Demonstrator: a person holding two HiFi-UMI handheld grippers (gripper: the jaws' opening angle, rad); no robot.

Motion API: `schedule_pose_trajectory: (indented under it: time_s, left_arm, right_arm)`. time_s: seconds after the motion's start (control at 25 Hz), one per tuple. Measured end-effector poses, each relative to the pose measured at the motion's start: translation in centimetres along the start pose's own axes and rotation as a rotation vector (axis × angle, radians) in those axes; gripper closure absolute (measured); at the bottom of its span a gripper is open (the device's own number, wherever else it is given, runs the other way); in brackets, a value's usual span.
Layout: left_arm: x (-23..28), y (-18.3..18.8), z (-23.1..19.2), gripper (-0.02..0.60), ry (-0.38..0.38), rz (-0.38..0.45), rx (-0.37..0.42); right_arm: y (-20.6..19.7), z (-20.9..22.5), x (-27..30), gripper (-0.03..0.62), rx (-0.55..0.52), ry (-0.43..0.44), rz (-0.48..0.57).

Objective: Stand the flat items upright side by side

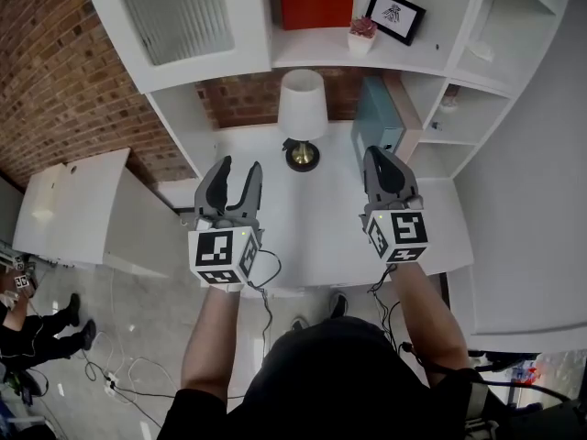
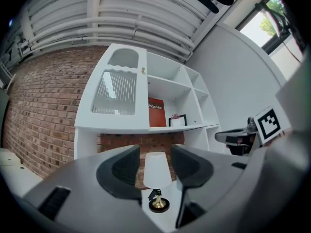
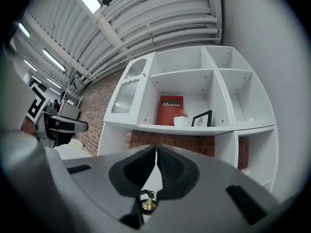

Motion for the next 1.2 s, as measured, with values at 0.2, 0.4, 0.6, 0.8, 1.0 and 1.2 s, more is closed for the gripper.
schedule_pose_trajectory:
  time_s: [0.2,0.4,0.6,0.8,1.0,1.2]
  left_arm:
    - [-0.2,-0.3,-0.4,0.387,-0.006,-0.001,-0.007]
    - [-0.4,-0.2,-0.8,0.388,-0.015,-0.001,-0.015]
    - [-0.3,-0.5,-1.3,0.39,-0.016,-0.003,-0.032]
    - [-0.4,-1.2,-1.8,0.391,-0.014,-0.013,-0.049]
    - [0.0,-1.5,-1.9,0.391,-0.017,-0.015,-0.055]
    - [0.6,-1.7,-2.0,0.391,-0.01,-0.02,-0.058]
  right_arm:
    - [0.1,-0.3,-0.1,0.583,-0.011,-0.008,-0.003]
    - [0.4,-0.7,-0.1,0.585,-0.016,-0.011,-0.005]
    - [0.4,-1.0,-0.1,0.585,-0.018,-0.017,-0.009]
    - [0.2,-1.3,0.0,0.592,-0.019,-0.023,-0.014]
    - [0.0,-1.0,0.3,0.592,-0.012,-0.038,-0.016]
    - [-0.5,-0.4,0.7,0.593,0.005,-0.042,-0.02]
Point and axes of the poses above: the fingertips, and each gripper's own axes: x forward along the fingers, z to its right, y out of its top, the point moved 9 cm from there along -x, backward along the fingers, and after that the axes turned 11 degrees about z, right-handed, at the moved point
